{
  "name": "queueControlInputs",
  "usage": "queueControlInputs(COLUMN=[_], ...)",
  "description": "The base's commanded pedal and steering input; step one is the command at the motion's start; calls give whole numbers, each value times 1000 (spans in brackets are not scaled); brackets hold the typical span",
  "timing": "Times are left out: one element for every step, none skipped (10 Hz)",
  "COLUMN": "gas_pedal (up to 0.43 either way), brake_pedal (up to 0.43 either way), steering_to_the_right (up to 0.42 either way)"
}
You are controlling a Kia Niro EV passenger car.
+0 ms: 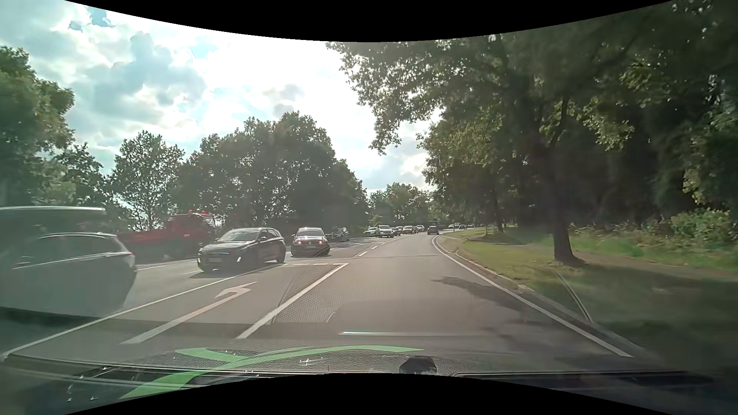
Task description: Follow the waypoints while adhering to traffic rules and regulations
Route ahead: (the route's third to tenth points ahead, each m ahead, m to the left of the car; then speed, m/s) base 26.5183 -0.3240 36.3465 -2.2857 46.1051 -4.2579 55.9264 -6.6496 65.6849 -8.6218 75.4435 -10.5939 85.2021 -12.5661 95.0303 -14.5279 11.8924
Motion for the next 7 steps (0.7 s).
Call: queueControlInputs(gas_pedal=[197,197,197,197,197,197,197], brake_pedal=[0,0,0,0,0,0,0], steering_to_the_right=[14,14,14,14,14,14,14])
